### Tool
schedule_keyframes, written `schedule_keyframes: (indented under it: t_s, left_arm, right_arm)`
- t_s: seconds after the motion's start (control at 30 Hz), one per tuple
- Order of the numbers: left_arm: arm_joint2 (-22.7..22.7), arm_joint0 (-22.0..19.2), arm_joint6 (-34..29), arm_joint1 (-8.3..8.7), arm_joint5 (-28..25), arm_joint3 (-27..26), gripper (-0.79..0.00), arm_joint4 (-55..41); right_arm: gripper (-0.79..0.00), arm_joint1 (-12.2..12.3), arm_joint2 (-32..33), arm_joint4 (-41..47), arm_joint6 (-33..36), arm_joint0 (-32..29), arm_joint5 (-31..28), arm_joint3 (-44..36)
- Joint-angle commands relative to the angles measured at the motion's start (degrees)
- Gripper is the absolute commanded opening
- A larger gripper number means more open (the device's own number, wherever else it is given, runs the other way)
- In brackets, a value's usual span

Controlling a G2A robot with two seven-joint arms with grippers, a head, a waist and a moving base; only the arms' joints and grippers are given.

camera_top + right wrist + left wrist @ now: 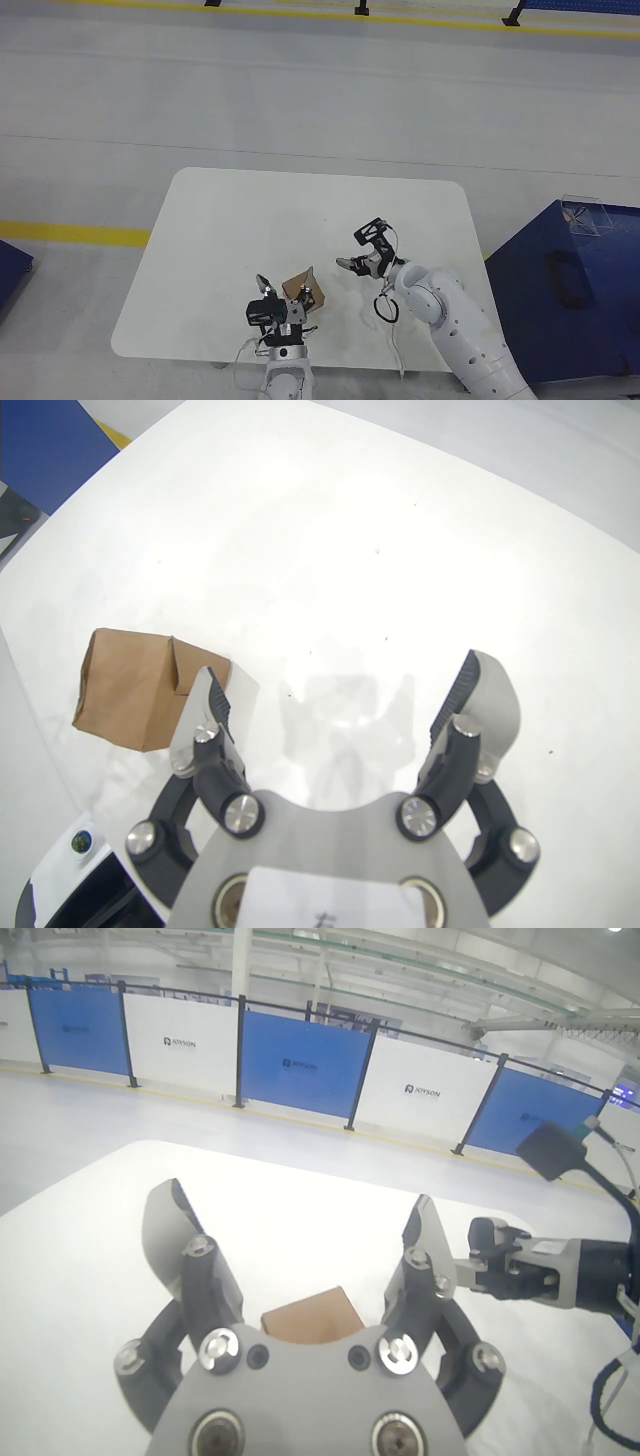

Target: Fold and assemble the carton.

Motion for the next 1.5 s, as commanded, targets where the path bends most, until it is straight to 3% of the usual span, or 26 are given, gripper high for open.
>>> schedule_keyframes:
  t_s: [0.0,0.27,0.77,1.07,1.27,1.47]
  left_arm:
    - [0.82,-0.75,-4.15,0.12,-1.03,1.13,-0.785,5.51]
    - [0.74,-1.55,-16.15,0.28,0.71,0.81,-0.785,9.07]
    - [0.54,-4.32,-21.87,-0.42,2.01,4.07,-0.785,5.59]
    - [0.66,-3.56,-17.58,-0.74,2.93,2.03,-0.785,4.18]
    - [0.55,-5.12,-20.88,-0.9,3.26,5.23,-0.785,4.53]
    - [0.45,-3.94,-14.06,-1.15,2.71,3.61,-0.785,2.12]
  right_arm:
    - [0.0,0.0,-0.02,-0.01,-0.02,0.01,0.01,0.01]
    - [0.0,0.0,-0.02,-0.01,-0.02,0.01,0.01,0.01]
    - [0.0,0.0,-0.02,-0.01,-0.02,0.01,0.01,0.01]
    - [0.0,0.0,-0.02,-0.01,-0.02,0.01,0.01,0.01]
    - [0.0,0.0,-0.02,-0.01,-0.02,0.01,0.01,0.01]
    - [0.0,0.0,-0.02,-0.01,-0.02,0.01,0.01,0.01]
